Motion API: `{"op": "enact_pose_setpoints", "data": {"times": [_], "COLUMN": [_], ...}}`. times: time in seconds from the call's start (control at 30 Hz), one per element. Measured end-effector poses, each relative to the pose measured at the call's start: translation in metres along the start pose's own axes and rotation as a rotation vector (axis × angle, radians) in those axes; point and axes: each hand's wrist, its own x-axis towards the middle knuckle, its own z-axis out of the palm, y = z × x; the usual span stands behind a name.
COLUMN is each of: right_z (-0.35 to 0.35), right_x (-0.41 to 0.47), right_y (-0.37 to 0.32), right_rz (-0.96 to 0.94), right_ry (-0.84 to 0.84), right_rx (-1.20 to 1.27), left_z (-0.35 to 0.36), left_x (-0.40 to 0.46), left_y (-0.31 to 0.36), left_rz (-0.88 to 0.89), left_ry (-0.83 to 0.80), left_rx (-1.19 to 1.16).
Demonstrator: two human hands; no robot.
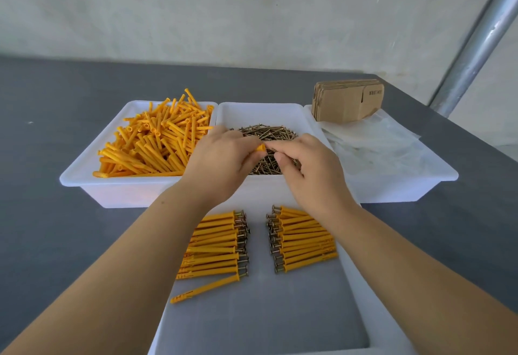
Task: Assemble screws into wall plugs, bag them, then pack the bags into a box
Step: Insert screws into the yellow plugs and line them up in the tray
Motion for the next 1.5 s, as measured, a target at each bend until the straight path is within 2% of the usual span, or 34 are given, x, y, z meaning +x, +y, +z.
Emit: {"op": "enact_pose_setpoints", "data": {"times": [0.13, 0.27, 0.4, 0.63, 0.7, 0.77, 0.87, 0.93, 1.0, 1.07, 1.13, 1.3, 1.37, 1.5], "right_z": [0.001, 0.002, 0.0, 0.002, 0.004, 0.005, 0.007, 0.006, 0.004, 0.005, 0.008, 0.01, 0.011, 0.011], "right_x": [-0.001, -0.003, -0.003, -0.003, -0.004, -0.006, -0.009, -0.007, -0.005, -0.005, -0.006, -0.005, -0.006, -0.008], "right_y": [-0.002, -0.002, -0.002, -0.006, -0.01, -0.018, -0.028, -0.025, -0.019, -0.011, -0.007, -0.007, -0.008, -0.012], "right_rz": [-0.112, -0.11, -0.105, -0.162, -0.146, -0.138, -0.155, -0.162, -0.139, -0.104, -0.11, -0.155, -0.141, -0.156], "right_ry": [0.02, 0.022, 0.035, -0.052, -0.083, -0.09, 0.001, 0.146, 0.226, 0.15, 0.038, -0.03, -0.065, -0.151], "right_rx": [-0.041, -0.131, -0.165, -0.327, -0.238, 0.009, 0.265, 0.217, 0.001, -0.109, -0.041, -0.041, -0.062, -0.071], "left_z": [0.003, 0.006, 0.006, 0.005, 0.004, 0.004, 0.005, 0.006, 0.006, 0.004, 0.004, 0.004, 0.004, -0.002], "left_x": [-0.002, -0.002, -0.002, -0.003, -0.002, -0.002, -0.002, -0.002, -0.002, -0.002, -0.002, -0.002, -0.001, -0.002], "left_y": [0.005, 0.005, 0.004, 0.01, 0.015, 0.023, 0.032, 0.029, 0.024, 0.02, 0.018, 0.012, 0.01, -0.005], "left_rz": [0.013, 0.003, -0.006, 0.0, 0.007, 0.029, 0.038, -0.011, -0.062, -0.1, -0.121, -0.216, -0.291, -0.488], "left_ry": [-0.047, -0.088, -0.09, -0.125, -0.134, -0.158, -0.215, -0.164, -0.094, -0.062, -0.063, -0.067, 0.014, 0.318], "left_rx": [-0.148, -0.189, -0.177, -0.054, -0.047, -0.103, -0.183, -0.244, -0.285, -0.3, -0.308, -0.326, -0.319, -0.318]}}
